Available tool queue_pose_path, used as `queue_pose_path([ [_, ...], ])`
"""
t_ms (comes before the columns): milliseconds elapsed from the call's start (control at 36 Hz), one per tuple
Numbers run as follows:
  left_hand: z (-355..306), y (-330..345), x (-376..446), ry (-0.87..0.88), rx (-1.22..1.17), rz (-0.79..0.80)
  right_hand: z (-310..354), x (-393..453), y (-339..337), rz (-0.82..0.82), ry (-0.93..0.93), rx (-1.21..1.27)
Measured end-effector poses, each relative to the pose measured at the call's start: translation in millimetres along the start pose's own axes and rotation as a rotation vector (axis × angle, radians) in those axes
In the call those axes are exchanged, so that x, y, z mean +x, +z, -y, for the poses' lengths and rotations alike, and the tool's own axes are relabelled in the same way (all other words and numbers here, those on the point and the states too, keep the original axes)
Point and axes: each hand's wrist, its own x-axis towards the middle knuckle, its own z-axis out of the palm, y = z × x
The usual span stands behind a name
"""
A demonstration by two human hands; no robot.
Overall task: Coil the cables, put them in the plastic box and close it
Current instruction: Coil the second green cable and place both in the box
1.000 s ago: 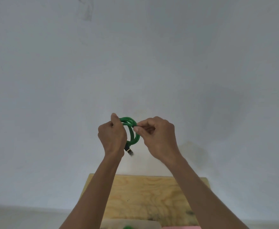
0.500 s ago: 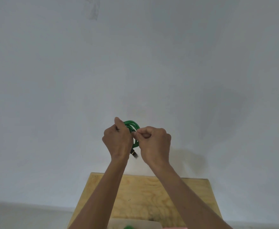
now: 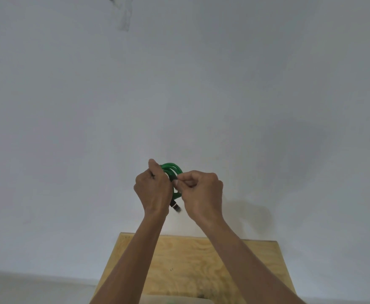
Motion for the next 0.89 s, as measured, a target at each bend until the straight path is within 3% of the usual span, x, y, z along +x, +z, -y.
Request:
queue_pose_path([
  [222,1.2,6.5,-16.1,0.048,0.036,0.055,-5.0,9.5,7.5,0.01,0.085,0.001],
  [444,11.0,5.6,-6.7,-0.078,-0.084,0.106,-13.3,20.8,-8.0,-0.019,-0.104,-0.12],
  [611,3.7,3.8,-8.1,-0.127,-0.155,0.243,-26.6,35.2,-23.4,0.454,0.035,0.237],
  [667,2.2,5.0,-9.5,-0.107,-0.145,0.256,-29.4,35.7,-25.2,0.516,0.046,0.346],
  [889,4.5,4.6,-5.7,-0.051,-0.057,0.24,-31.7,35.8,-27.3,0.385,0.047,0.283],
])
